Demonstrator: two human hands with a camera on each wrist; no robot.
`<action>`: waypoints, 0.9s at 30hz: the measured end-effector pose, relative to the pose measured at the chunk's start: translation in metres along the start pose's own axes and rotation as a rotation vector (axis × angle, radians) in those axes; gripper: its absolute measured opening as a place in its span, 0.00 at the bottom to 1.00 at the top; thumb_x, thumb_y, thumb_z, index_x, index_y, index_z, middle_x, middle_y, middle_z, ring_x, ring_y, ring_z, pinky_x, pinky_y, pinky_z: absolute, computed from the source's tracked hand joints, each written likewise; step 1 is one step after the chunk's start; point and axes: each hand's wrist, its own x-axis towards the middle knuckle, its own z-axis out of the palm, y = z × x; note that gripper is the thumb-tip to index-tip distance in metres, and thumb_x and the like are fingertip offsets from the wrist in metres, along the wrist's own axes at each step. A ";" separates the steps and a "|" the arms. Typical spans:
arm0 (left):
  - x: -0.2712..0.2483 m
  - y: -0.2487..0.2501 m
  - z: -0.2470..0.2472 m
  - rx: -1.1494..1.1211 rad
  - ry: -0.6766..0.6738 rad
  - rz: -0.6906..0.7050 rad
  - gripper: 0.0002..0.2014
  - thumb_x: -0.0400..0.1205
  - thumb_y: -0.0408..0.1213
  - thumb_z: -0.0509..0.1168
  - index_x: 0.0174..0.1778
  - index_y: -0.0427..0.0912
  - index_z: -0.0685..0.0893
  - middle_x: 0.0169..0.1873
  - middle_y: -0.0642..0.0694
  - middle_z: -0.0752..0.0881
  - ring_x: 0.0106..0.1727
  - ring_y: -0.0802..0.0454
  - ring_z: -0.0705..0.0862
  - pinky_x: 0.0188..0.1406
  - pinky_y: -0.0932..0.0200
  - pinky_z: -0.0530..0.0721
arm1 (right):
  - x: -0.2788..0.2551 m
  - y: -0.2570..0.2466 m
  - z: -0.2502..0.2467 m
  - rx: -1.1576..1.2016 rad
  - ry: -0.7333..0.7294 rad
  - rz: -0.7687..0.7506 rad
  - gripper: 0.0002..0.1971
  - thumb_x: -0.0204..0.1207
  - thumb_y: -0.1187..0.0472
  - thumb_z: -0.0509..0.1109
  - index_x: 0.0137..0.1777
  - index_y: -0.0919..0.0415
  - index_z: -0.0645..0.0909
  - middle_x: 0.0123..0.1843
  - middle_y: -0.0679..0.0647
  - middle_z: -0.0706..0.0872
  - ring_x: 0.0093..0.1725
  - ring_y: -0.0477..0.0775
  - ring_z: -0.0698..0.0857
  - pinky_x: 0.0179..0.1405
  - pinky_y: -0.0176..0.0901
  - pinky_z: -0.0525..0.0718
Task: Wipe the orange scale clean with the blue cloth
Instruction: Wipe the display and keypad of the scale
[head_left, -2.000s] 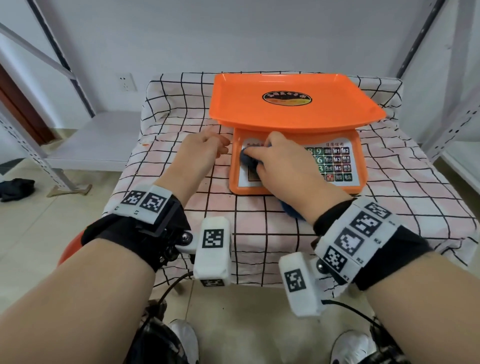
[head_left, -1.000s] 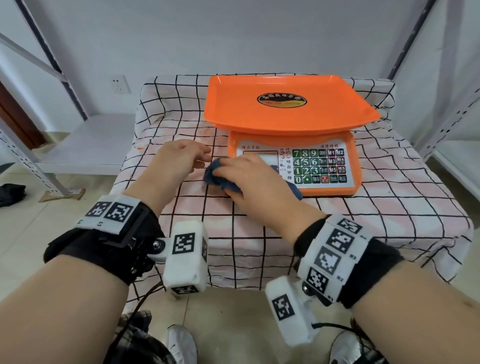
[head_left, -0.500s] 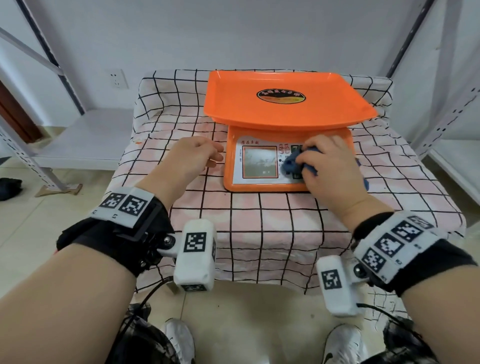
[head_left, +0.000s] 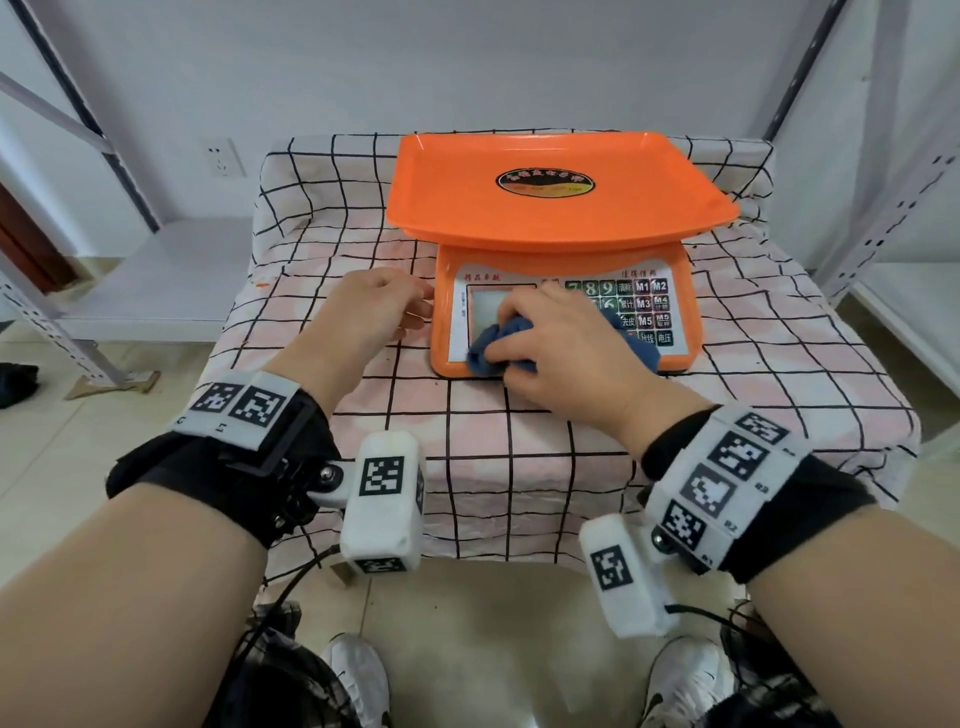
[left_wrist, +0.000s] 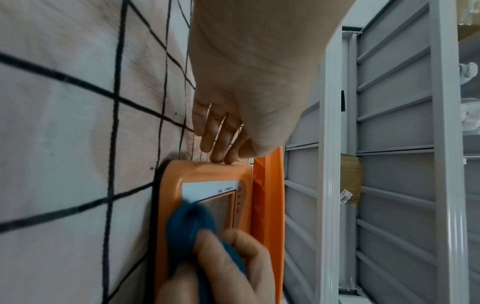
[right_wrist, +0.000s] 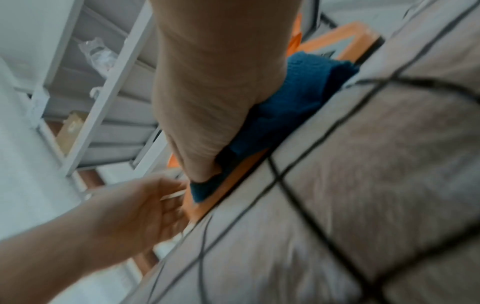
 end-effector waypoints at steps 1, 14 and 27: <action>0.000 0.000 0.000 0.000 -0.003 0.002 0.11 0.82 0.35 0.58 0.39 0.48 0.84 0.40 0.47 0.88 0.45 0.51 0.85 0.55 0.54 0.83 | -0.001 0.005 -0.002 0.012 0.012 0.022 0.15 0.69 0.56 0.60 0.39 0.53 0.90 0.45 0.55 0.83 0.43 0.63 0.79 0.44 0.51 0.75; -0.004 0.004 0.008 -0.041 -0.007 0.006 0.07 0.84 0.35 0.58 0.43 0.43 0.80 0.35 0.48 0.85 0.33 0.54 0.83 0.32 0.64 0.83 | 0.005 0.003 0.004 0.049 -0.030 -0.086 0.17 0.68 0.55 0.57 0.33 0.52 0.89 0.47 0.54 0.83 0.45 0.62 0.79 0.45 0.57 0.80; -0.002 0.003 0.004 -0.092 -0.017 0.005 0.10 0.83 0.32 0.57 0.51 0.35 0.82 0.38 0.42 0.86 0.28 0.55 0.84 0.24 0.67 0.83 | 0.021 -0.025 0.007 -0.012 -0.022 0.133 0.14 0.73 0.58 0.63 0.52 0.52 0.88 0.51 0.61 0.78 0.52 0.66 0.76 0.46 0.53 0.69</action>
